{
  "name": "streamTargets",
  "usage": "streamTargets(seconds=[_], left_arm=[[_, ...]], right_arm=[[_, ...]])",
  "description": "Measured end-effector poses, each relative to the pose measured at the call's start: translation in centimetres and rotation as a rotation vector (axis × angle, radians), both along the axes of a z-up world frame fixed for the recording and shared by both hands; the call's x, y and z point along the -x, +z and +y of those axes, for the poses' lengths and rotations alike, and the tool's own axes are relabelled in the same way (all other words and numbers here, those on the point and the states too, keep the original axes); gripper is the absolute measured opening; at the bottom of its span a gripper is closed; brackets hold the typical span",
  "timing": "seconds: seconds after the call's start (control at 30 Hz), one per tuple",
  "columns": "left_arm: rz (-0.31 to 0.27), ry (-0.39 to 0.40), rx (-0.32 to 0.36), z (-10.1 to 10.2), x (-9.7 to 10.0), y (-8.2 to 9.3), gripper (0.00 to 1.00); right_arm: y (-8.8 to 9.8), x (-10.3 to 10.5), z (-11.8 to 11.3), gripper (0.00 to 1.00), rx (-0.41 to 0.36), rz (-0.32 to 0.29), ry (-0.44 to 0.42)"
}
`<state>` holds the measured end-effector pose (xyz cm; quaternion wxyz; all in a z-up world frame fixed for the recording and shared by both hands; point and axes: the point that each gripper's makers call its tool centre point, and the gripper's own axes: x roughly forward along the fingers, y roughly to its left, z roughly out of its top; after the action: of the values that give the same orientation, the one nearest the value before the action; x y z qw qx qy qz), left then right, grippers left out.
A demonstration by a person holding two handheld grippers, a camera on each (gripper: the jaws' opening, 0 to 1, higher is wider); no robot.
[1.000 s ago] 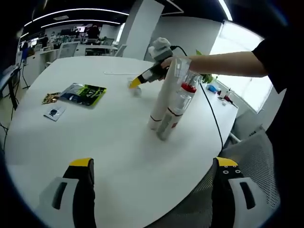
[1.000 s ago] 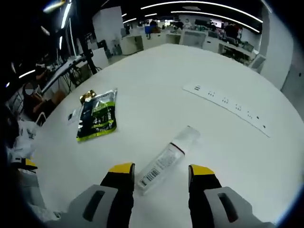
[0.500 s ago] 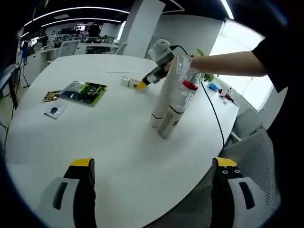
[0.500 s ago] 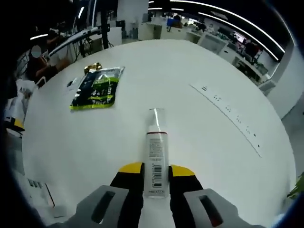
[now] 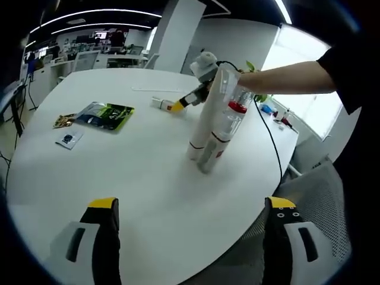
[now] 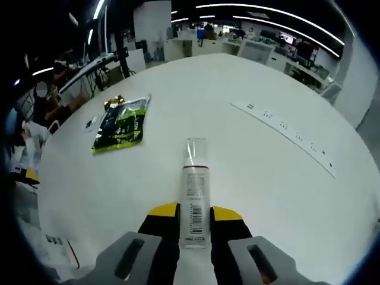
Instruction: Arrange the skincare products in the storage area until every visible bottle or jar stands upright without overlapping.
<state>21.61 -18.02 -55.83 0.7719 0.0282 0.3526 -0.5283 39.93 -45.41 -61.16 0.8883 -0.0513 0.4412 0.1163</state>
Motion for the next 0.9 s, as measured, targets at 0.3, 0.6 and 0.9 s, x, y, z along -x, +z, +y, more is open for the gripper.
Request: streamTargets(seconds=[0.3,0.6,0.9], left_arm=[[0.004,-0.01,-0.001,-0.1,0.2,0.0,0.93],[0.027,-0.012,0.031,-0.5,0.5,0.4,0.94],[0.042,-0.016,0.055,-1.0,0.9,0.9,0.94]], right_arm=[[2.0,1.4,-1.6,0.1,-0.176,-0.075,-0.175],[5.6,4.9,-2.5,0.1,-0.277,-0.166,-0.254],[10.5,9.0,-2.2,0.1,-0.395,-0.297,-0.315]])
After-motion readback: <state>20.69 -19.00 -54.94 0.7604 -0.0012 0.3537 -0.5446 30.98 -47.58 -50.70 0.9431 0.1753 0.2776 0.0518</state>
